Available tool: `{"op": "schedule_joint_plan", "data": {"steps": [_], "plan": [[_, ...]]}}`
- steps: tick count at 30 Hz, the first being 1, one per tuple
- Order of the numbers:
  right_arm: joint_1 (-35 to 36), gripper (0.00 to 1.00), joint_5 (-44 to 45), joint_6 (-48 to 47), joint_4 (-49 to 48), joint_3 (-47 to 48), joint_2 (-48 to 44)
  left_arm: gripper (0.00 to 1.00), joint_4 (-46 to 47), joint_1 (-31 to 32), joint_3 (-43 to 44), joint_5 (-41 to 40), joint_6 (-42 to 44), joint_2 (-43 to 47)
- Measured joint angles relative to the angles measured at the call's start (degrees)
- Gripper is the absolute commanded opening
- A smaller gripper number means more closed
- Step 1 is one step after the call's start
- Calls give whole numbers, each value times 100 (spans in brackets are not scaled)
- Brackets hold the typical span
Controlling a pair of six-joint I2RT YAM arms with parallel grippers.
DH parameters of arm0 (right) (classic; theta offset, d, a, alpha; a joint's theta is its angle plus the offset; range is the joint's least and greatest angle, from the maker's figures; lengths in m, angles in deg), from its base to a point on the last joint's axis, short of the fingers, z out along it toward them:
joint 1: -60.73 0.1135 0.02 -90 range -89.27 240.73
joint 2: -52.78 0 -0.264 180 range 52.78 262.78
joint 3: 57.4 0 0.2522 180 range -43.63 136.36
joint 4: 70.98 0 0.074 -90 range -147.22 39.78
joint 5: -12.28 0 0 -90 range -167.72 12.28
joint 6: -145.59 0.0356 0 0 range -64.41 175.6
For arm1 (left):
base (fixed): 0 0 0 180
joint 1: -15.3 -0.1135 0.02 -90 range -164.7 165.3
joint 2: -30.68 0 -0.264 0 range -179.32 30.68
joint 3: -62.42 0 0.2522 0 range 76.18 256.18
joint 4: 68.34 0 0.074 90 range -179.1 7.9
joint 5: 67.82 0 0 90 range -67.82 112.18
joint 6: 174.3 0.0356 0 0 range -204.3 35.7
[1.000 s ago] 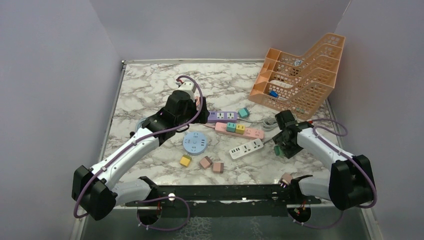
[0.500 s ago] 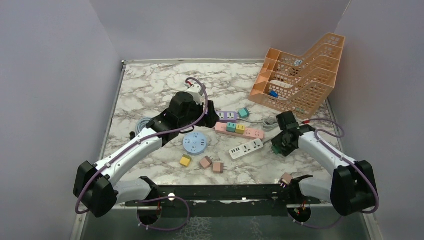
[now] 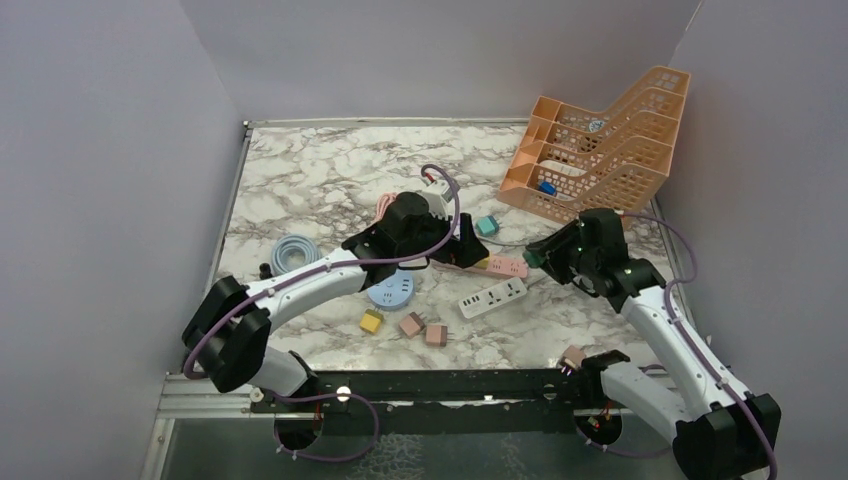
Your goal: Insert the plug
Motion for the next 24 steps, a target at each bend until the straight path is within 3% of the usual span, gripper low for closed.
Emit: {"op": "schedule_joint_plan", "data": {"steps": [12, 19, 24], "plan": [[0, 29, -1143, 772, -389, 621, -94, 82, 1373, 645, 306, -111, -289, -713], [0, 29, -1224, 920, -411, 1163, 74, 76, 1888, 710, 328, -396, -415, -713], [0, 30, -1224, 879, -463, 1294, 107, 78, 2194, 710, 337, -525, -610, -802]]}}
